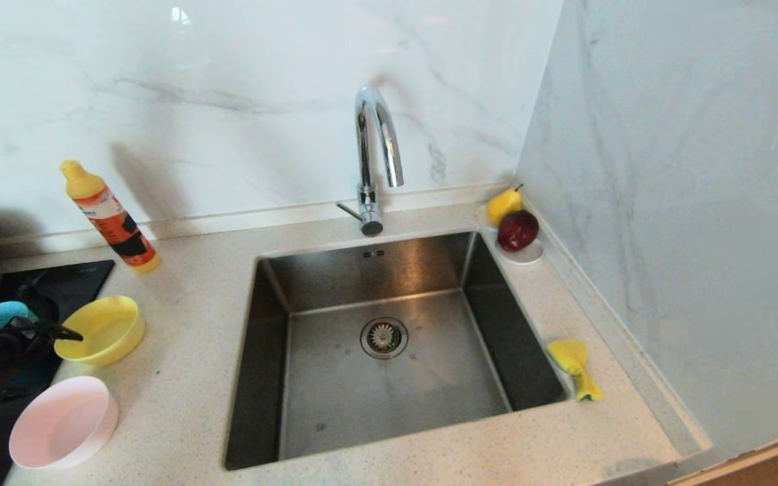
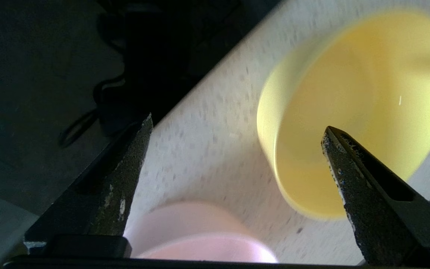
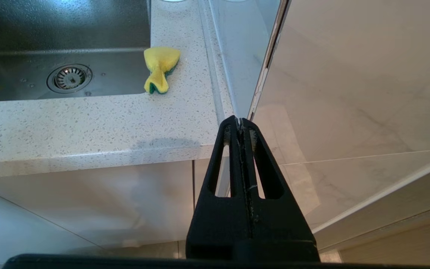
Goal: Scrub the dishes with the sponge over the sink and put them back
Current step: Place the bowl on the bowl
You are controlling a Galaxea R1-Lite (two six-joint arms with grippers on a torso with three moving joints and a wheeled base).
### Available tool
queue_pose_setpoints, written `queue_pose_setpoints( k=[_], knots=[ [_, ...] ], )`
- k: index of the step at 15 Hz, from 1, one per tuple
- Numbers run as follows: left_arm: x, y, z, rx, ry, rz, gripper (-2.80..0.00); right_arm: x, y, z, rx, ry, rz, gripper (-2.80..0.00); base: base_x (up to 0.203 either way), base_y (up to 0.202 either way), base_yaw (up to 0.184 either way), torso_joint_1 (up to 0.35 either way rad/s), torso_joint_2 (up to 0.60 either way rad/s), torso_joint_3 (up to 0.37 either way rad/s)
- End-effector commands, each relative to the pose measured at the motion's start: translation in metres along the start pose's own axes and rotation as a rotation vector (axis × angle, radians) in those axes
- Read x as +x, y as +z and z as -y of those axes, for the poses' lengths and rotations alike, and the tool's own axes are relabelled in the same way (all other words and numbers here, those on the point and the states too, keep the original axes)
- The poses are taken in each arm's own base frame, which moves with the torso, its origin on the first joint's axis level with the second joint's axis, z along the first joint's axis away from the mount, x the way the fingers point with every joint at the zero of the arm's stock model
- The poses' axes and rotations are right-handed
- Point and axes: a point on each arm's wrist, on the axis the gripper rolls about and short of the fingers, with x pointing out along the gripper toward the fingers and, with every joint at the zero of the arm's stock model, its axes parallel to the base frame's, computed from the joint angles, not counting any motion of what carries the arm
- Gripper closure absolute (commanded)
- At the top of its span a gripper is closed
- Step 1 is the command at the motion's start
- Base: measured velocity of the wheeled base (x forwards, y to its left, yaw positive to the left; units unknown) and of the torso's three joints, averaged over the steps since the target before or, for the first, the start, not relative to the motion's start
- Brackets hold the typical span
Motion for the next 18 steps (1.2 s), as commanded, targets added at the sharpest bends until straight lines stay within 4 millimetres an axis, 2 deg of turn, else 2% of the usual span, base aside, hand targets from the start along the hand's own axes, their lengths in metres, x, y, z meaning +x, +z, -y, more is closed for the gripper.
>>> queue_pose_setpoints(
  k=[1, 6, 10, 13, 18],
  knots=[
    [0.004, 0.002, -0.001, -0.007, 0.002, -0.005, -2.8, 0.0, 0.0, 0.0, -0.001, 0.001, -0.001, 0.0, 0.0, 0.0, 0.0, 0.0, 0.0, 0.0],
    [0.004, 0.005, 0.003, -0.037, -0.009, 0.001, -2.8, 0.0, 0.0, 0.0, -0.001, 0.0, -0.001, 0.0, 0.0, 0.0, 0.0, 0.0, 0.0, 0.0],
    [0.007, 0.002, 0.019, -0.015, -0.039, -0.008, -2.8, 0.0, 0.0, 0.0, -0.001, 0.001, -0.001, 0.0, 0.0, 0.0, 0.0, 0.0, 0.0, 0.0],
    [0.017, -0.001, 0.031, -0.016, -0.055, -0.024, -2.8, 0.0, 0.0, 0.0, -0.001, 0.001, -0.001, 0.0, 0.0, 0.0, 0.0, 0.0, 0.0, 0.0],
    [0.032, 0.001, 0.036, -0.024, -0.054, -0.034, -2.8, 0.0, 0.0, 0.0, -0.001, 0.001, -0.001, 0.0, 0.0, 0.0, 0.0, 0.0, 0.0, 0.0]
  ],
)
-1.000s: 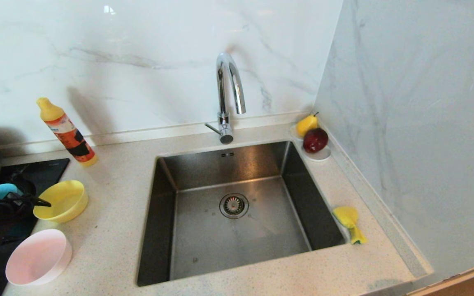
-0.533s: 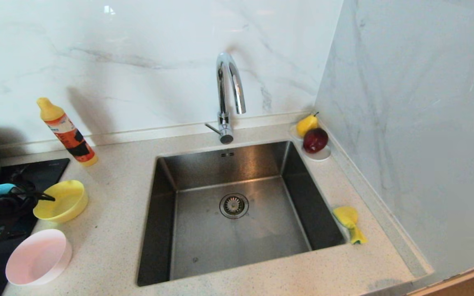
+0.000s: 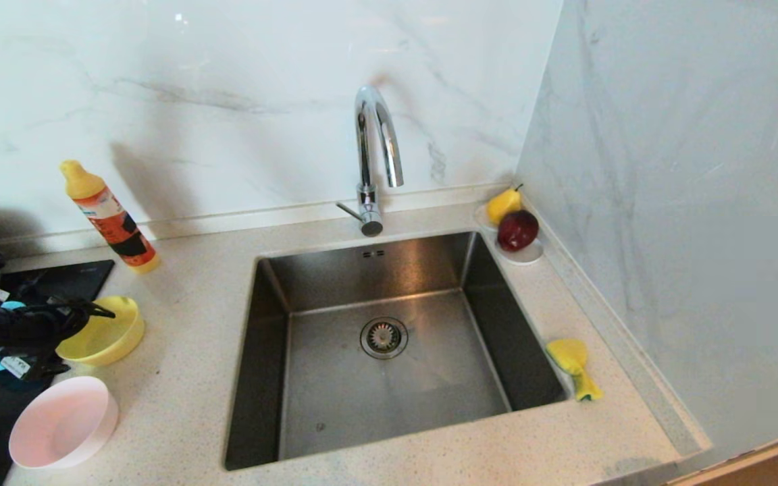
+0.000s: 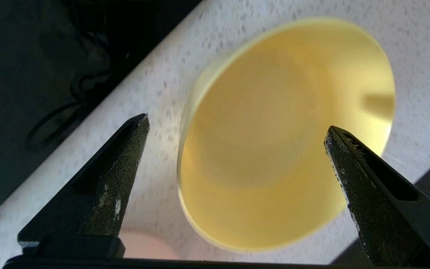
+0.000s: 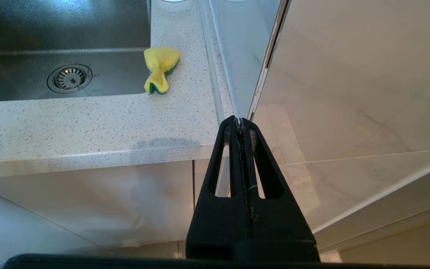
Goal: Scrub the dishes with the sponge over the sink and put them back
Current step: Place the bowl on the bowl
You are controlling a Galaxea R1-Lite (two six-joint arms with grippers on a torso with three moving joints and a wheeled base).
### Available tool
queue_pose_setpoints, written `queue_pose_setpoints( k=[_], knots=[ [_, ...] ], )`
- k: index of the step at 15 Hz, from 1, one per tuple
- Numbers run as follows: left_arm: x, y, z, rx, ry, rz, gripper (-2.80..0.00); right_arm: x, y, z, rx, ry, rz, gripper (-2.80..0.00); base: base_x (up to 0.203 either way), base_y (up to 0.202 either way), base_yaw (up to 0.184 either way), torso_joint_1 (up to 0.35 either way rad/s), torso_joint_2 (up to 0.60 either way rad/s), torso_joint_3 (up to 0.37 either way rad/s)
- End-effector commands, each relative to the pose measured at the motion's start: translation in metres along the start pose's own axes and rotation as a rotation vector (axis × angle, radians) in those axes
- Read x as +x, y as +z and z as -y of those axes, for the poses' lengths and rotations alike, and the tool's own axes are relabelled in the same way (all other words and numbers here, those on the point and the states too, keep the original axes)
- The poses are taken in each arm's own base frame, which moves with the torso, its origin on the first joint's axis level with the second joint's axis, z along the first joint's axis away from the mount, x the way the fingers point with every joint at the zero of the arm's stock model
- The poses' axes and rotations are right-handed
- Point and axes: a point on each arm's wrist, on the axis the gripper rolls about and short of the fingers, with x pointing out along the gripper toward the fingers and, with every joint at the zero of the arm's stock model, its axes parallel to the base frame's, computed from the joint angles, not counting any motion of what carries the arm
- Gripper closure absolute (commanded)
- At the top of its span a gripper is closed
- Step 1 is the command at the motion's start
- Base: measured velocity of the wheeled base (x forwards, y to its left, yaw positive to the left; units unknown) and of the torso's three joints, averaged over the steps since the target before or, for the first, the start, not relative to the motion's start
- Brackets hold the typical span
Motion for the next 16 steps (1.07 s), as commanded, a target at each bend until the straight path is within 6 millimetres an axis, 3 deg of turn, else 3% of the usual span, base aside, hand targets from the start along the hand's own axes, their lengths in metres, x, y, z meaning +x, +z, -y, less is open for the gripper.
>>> queue_pose_setpoints(
  k=[1, 7, 8, 16],
  knots=[
    [0.008, 0.002, -0.001, -0.009, 0.005, -0.008, -2.8, 0.0, 0.0, 0.0, -0.001, 0.0, -0.001, 0.0, 0.0, 0.0, 0.0, 0.0, 0.0, 0.0],
    [0.011, 0.002, 0.001, -0.006, 0.005, -0.01, -2.8, 0.0, 0.0, 0.0, -0.001, -0.001, -0.001, 0.0, 0.0, 0.0, 0.0, 0.0, 0.0, 0.0],
    [0.01, 0.004, 0.003, -0.007, 0.005, -0.011, 0.0, 0.0, 0.0, 0.0, -0.001, 0.0, -0.001, 0.0, 0.0, 0.0, 0.0, 0.0, 0.0, 0.0],
    [0.004, 0.012, 0.011, -0.004, 0.004, 0.005, 0.0, 0.0, 0.0, 0.0, -0.001, 0.0, -0.001, 0.0, 0.0, 0.0, 0.0, 0.0, 0.0, 0.0]
  ],
)
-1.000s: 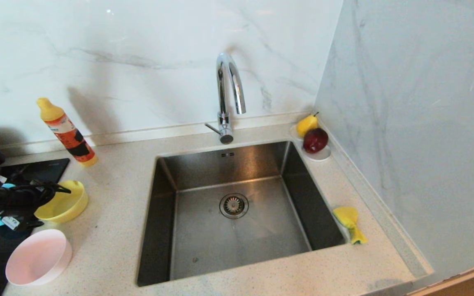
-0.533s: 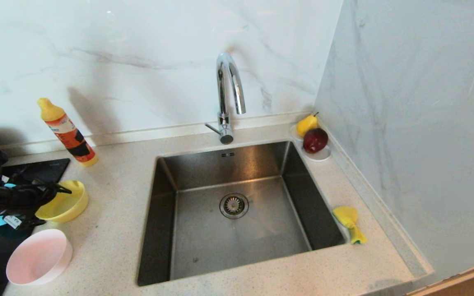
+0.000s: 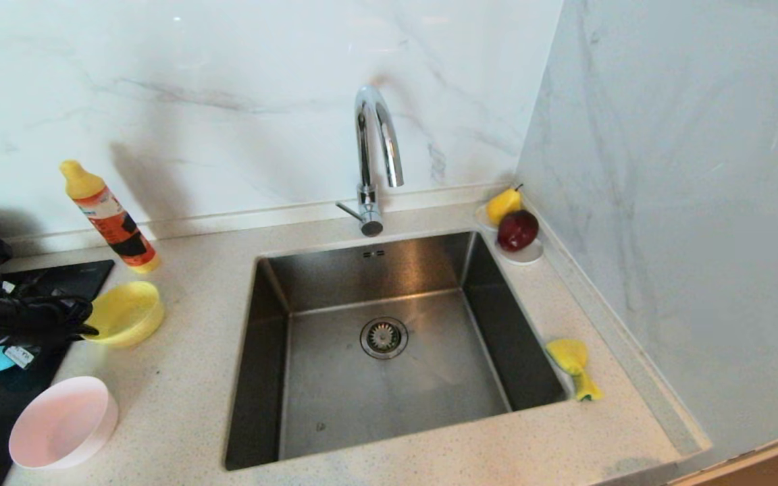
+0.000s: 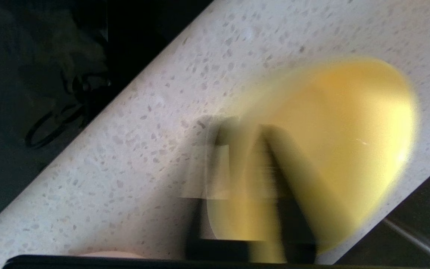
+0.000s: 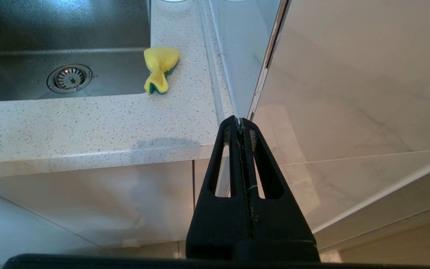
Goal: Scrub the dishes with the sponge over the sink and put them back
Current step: Place the bowl on the bowl
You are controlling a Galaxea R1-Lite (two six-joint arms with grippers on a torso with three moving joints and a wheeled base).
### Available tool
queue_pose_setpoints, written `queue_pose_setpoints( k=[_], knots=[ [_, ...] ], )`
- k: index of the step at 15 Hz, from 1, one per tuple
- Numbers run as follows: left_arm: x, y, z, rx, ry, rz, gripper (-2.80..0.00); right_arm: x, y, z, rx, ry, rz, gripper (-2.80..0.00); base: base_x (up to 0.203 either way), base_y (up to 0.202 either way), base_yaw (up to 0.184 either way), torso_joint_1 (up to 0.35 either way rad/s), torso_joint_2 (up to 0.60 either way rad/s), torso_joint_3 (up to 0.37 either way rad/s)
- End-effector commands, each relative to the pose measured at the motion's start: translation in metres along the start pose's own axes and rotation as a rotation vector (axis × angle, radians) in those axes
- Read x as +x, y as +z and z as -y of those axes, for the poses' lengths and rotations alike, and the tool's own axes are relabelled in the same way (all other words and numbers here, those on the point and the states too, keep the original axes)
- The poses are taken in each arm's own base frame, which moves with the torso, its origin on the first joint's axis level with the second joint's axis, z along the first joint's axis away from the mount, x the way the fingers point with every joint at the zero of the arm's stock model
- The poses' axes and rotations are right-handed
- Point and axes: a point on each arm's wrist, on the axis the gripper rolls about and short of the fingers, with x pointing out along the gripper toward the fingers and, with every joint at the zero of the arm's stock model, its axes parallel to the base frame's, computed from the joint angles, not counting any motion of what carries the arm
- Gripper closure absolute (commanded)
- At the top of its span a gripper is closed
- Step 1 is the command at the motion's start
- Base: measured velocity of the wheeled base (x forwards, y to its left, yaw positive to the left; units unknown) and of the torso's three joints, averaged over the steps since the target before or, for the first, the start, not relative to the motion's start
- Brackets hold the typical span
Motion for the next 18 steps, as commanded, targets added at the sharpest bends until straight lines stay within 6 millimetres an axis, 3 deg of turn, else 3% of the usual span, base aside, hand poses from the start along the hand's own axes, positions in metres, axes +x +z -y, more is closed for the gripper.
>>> queue_pose_setpoints(
  k=[1, 5, 9, 15, 18],
  knots=[
    [-0.003, 0.003, 0.003, 0.0, -0.008, 0.011, 0.0, 0.0, 0.0, 0.0, -0.001, 0.001, -0.001, 0.0, 0.0, 0.0, 0.0, 0.0, 0.0, 0.0],
    [-0.017, 0.008, 0.012, 0.011, -0.035, 0.052, 0.0, 0.0, 0.0, 0.0, -0.001, 0.0, -0.001, 0.0, 0.0, 0.0, 0.0, 0.0, 0.0, 0.0],
    [-0.058, 0.016, 0.033, 0.014, -0.039, 0.054, 0.0, 0.0, 0.0, 0.0, -0.001, 0.001, -0.001, 0.0, 0.0, 0.0, 0.0, 0.0, 0.0, 0.0],
    [-0.126, -0.01, 0.046, 0.142, 0.01, -0.031, 0.0, 0.0, 0.0, 0.0, -0.001, 0.001, -0.001, 0.0, 0.0, 0.0, 0.0, 0.0, 0.0, 0.0],
    [-0.128, -0.037, 0.025, 0.158, 0.112, -0.11, 0.0, 0.0, 0.0, 0.0, -0.001, 0.0, -0.001, 0.0, 0.0, 0.0, 0.0, 0.0, 0.0, 0.0]
  ],
)
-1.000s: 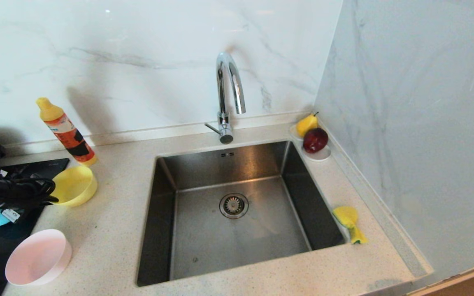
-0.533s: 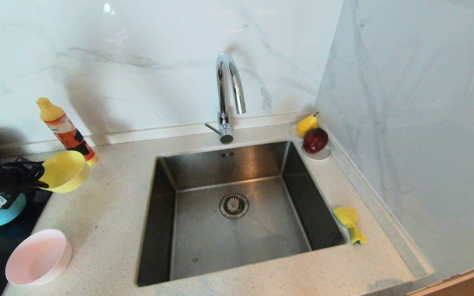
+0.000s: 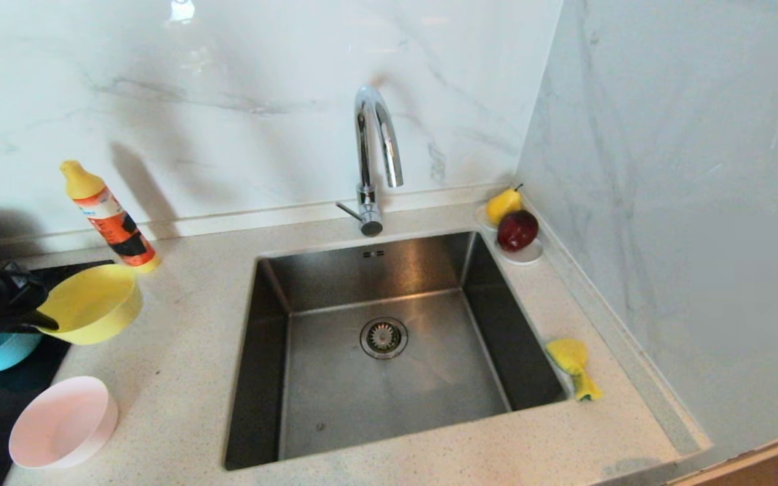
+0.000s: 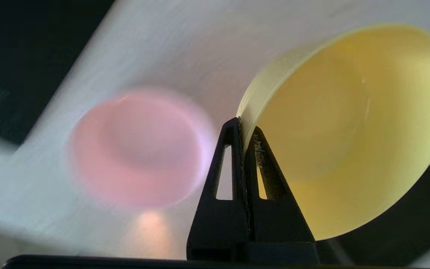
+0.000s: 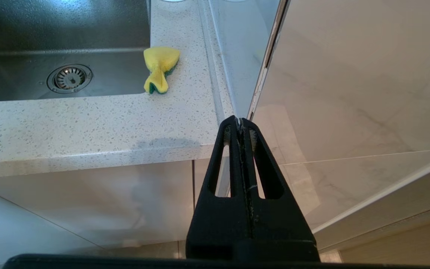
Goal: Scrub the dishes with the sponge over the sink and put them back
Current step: Place the bowl on the bowl
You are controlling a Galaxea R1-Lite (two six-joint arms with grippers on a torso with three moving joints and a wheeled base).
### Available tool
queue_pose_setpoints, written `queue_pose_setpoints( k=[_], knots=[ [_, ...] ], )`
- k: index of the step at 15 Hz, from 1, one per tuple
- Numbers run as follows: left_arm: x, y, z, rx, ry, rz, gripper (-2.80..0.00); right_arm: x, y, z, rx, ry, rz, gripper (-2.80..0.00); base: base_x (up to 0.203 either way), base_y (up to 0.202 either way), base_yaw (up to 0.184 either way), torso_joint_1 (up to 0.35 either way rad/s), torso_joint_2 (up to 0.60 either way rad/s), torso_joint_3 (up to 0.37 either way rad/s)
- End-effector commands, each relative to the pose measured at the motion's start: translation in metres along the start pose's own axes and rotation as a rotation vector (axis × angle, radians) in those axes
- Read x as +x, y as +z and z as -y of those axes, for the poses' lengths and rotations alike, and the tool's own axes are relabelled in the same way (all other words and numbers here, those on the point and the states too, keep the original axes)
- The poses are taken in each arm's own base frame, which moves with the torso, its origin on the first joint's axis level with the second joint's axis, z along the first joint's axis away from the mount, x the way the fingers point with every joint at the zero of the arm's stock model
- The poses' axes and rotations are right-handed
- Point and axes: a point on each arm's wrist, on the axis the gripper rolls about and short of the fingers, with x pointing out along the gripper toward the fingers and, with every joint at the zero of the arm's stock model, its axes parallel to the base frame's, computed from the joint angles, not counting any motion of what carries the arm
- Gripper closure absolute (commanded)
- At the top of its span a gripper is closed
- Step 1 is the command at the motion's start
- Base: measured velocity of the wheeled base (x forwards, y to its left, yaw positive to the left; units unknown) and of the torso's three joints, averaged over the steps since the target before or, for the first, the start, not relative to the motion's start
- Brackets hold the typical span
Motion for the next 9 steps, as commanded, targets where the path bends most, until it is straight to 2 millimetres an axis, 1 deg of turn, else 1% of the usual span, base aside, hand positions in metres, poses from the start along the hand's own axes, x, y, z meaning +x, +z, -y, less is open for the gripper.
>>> queue_pose_setpoints(
  k=[1, 3, 6, 9],
  knots=[
    [-0.009, -0.024, -0.011, 0.0, 0.062, -0.018, 0.0, 0.0, 0.0, 0.0, -0.001, 0.001, -0.001, 0.0, 0.0, 0.0, 0.0, 0.0, 0.0, 0.0],
    [-0.009, -0.037, -0.025, -0.004, 0.103, -0.031, 0.0, 0.0, 0.0, 0.0, -0.001, 0.0, -0.001, 0.0, 0.0, 0.0, 0.0, 0.0, 0.0, 0.0],
    [-0.006, -0.039, -0.047, -0.031, 0.13, 0.0, 0.0, 0.0, 0.0, 0.0, -0.001, 0.001, -0.001, 0.0, 0.0, 0.0, 0.0, 0.0, 0.0, 0.0],
    [-0.002, -0.044, -0.068, -0.06, 0.166, -0.026, 0.0, 0.0, 0.0, 0.0, -0.001, 0.001, -0.001, 0.0, 0.0, 0.0, 0.0, 0.0, 0.0, 0.0]
  ],
)
